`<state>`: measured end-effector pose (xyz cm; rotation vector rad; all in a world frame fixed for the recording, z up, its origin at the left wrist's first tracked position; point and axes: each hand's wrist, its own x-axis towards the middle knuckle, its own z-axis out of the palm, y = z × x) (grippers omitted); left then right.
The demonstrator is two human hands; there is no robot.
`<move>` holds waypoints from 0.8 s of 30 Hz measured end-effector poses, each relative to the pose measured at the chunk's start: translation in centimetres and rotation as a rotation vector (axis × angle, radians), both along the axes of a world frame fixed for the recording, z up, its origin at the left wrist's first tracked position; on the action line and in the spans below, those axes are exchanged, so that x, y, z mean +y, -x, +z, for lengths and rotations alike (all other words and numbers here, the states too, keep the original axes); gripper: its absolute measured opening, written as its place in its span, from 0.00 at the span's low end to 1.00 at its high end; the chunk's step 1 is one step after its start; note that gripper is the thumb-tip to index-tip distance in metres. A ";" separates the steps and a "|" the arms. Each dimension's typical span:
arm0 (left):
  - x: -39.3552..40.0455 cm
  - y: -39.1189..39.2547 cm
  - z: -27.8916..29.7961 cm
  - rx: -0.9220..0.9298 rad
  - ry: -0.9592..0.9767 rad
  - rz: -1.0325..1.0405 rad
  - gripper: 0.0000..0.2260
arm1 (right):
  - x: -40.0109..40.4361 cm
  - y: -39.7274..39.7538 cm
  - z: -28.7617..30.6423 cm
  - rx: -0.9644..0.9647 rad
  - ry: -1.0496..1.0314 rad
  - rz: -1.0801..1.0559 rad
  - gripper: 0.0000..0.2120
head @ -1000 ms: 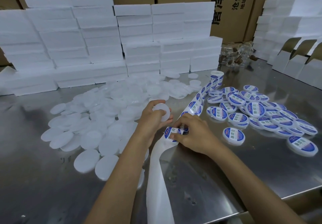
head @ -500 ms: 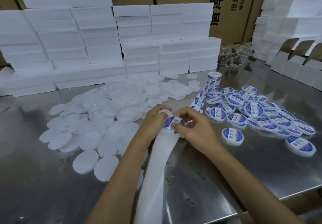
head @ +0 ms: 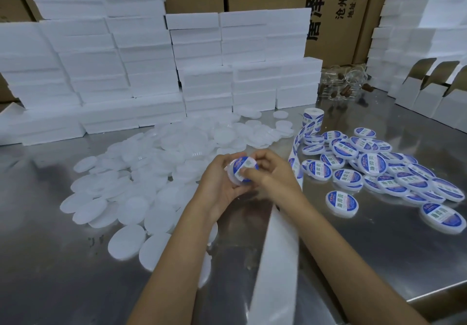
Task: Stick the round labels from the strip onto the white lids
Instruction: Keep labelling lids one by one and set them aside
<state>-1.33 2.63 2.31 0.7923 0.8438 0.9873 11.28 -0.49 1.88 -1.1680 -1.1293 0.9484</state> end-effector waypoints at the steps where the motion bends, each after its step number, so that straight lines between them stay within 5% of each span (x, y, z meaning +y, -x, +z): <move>1: 0.0 0.0 0.0 0.017 -0.002 0.003 0.20 | 0.1 0.5 -0.4 -0.022 -0.013 -0.020 0.13; 6: -0.1 -0.5 0.1 0.069 -0.019 -0.003 0.25 | 0.3 0.5 -1.2 -0.116 -0.058 -0.065 0.14; 24: -0.8 -1.6 1.1 0.140 -0.076 0.036 0.22 | 0.4 0.1 -2.2 -0.270 -0.112 -0.201 0.11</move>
